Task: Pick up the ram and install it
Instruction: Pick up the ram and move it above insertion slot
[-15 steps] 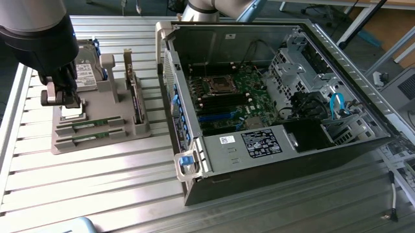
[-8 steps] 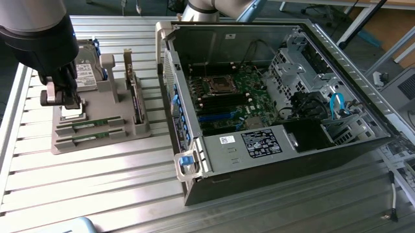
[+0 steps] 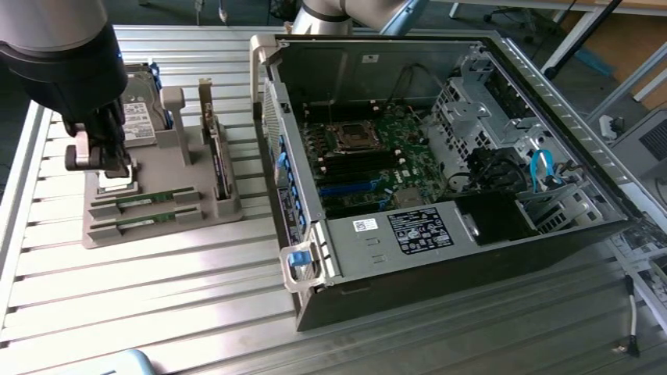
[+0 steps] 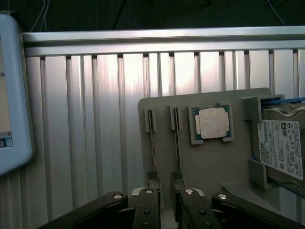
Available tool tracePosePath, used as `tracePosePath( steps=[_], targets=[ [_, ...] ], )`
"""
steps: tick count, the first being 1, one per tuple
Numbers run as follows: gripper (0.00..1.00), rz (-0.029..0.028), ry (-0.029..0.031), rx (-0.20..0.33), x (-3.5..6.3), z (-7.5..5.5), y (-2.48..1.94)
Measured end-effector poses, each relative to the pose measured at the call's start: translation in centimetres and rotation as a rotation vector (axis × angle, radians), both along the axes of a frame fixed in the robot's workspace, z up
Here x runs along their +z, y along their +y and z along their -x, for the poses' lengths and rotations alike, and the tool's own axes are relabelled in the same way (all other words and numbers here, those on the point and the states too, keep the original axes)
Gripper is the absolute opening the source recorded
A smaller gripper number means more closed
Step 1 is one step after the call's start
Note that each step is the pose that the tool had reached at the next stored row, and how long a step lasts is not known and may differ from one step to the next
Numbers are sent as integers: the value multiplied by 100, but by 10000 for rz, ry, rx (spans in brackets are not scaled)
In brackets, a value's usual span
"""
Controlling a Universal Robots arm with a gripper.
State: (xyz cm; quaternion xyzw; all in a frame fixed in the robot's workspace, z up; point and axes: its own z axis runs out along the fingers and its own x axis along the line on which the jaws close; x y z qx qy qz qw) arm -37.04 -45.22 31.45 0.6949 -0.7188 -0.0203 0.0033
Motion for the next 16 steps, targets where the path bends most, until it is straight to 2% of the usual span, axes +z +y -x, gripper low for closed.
tracePosePath(
  steps=[8,16],
  targets=[
    [24,6,1,73,-4,-12,0],
    [24,-18,-5,73,-116,-12,0]
  ],
)
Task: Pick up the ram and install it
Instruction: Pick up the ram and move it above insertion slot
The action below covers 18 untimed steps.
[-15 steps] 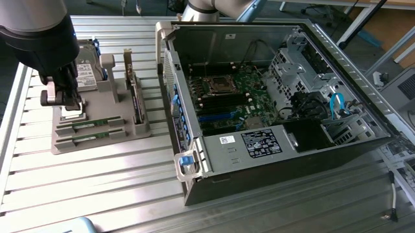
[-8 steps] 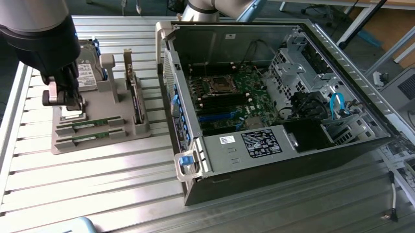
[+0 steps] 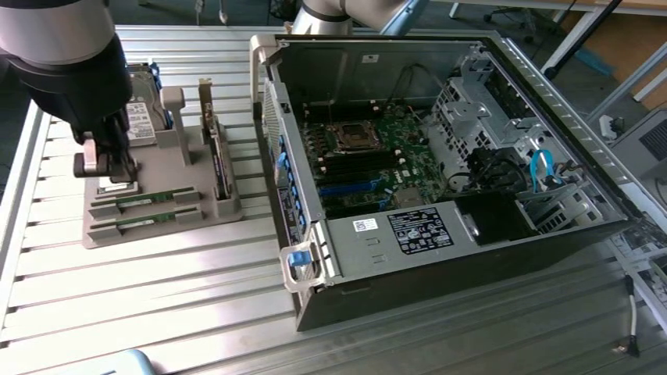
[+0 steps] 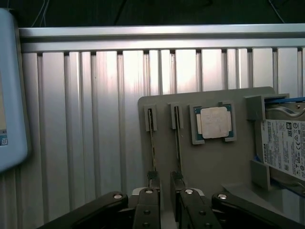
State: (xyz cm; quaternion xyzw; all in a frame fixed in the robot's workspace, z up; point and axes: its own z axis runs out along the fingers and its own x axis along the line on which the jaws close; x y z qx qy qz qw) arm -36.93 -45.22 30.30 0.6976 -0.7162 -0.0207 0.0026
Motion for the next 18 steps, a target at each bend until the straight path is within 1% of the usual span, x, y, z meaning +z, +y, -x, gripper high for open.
tracePosePath(
  steps=[8,18],
  targets=[
    [24,0,-2,3,-134,0,0],
    [24,0,-2,5,-255,0,0]
  ],
)
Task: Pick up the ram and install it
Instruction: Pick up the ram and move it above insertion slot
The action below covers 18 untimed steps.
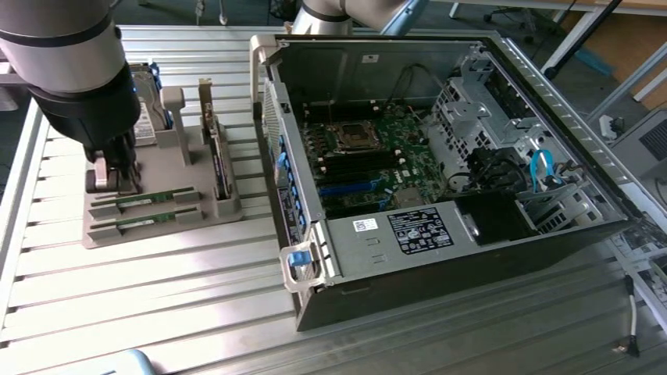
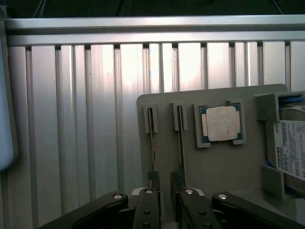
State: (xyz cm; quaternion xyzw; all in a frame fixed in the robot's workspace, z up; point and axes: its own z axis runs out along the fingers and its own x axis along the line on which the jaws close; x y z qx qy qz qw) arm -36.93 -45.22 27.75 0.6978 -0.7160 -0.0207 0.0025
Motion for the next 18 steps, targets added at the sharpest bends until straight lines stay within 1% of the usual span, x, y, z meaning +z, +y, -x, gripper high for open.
tracePosePath(
  steps=[2,9,14,18],
  targets=[
    [24,0,0,0,-19,0,0],
    [24,0,0,13,-22,0,0],
    [24,1,0,305,-23,0,0],
    [24,1,1,317,-22,0,0]
  ],
)
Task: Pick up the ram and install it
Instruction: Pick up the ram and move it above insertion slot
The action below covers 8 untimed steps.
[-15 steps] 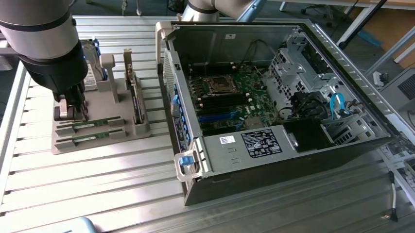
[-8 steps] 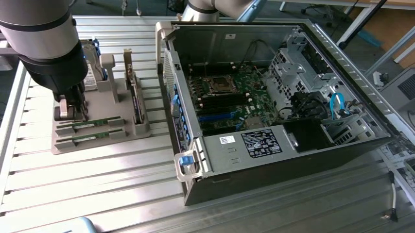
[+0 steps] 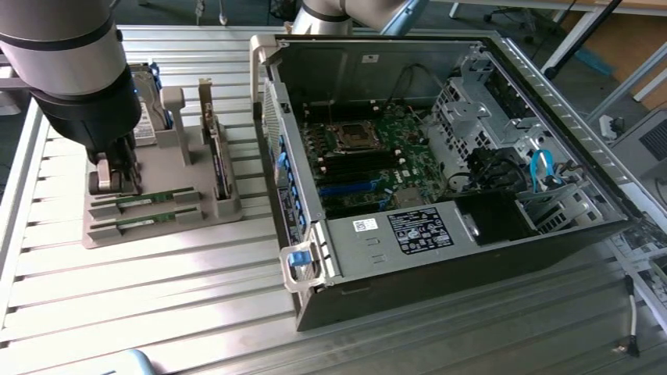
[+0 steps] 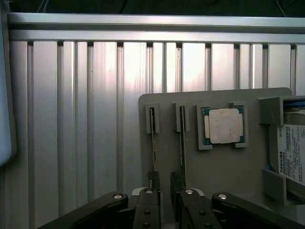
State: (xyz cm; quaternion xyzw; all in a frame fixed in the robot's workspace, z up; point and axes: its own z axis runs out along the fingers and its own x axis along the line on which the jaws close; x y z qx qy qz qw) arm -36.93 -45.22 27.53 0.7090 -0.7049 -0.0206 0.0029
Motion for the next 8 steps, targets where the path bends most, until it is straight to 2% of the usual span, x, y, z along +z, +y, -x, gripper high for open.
tracePosePath(
  steps=[8],
  targets=[
    [24,0,-1,0,-63,0,0]
  ],
)
